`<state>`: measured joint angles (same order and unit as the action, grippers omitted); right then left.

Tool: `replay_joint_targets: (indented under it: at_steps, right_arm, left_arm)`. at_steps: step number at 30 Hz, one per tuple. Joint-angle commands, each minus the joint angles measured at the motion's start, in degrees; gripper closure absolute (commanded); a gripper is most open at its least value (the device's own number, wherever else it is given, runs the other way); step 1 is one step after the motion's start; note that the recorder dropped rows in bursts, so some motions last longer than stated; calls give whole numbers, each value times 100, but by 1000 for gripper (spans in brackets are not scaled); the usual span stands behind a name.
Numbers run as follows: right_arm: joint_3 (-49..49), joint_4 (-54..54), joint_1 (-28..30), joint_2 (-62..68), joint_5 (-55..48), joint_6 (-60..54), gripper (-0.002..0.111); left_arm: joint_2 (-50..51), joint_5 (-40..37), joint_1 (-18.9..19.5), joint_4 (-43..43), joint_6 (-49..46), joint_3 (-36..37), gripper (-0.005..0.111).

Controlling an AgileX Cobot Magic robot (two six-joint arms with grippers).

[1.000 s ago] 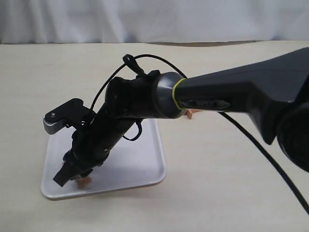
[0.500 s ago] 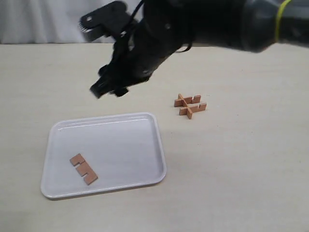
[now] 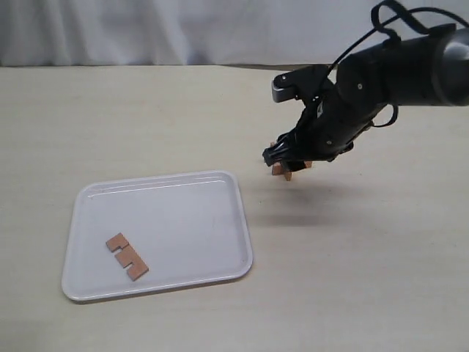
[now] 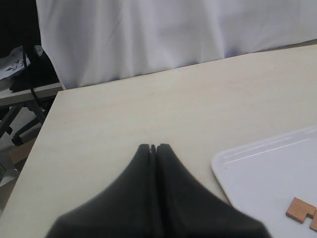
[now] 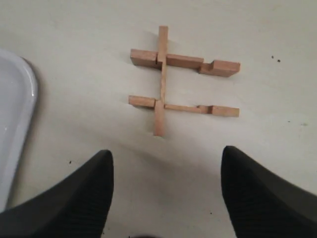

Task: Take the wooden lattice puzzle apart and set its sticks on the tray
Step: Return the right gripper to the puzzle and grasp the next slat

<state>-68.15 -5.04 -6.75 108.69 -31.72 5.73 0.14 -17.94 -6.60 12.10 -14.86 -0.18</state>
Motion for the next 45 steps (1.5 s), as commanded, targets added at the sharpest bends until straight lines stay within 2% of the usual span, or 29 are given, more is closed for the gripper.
replay_joint_targets:
  at_steps: [1, 16, 19, 23, 24, 45]
  right_arm:
    - [30, 4, 13, 358, 371, 64, 48]
    - [30, 159, 12, 1031, 1414, 157, 50]
    - [30, 159, 12, 1087, 1450, 157, 67]
    - [30, 159, 12, 1111, 1472, 157, 102]
    - [30, 159, 12, 1111, 1472, 157, 103]
    - [30, 131, 12, 383, 764, 135, 104]
  left_arm:
    - [-14, 52, 60, 12, -30, 18, 107]
    - [-14, 52, 60, 12, -30, 18, 107]
    - [-14, 52, 60, 12, -30, 18, 107]
    - [-14, 52, 60, 12, -30, 18, 107]
    - [-14, 52, 60, 12, -30, 18, 107]
    - [-14, 52, 60, 12, -30, 18, 107]
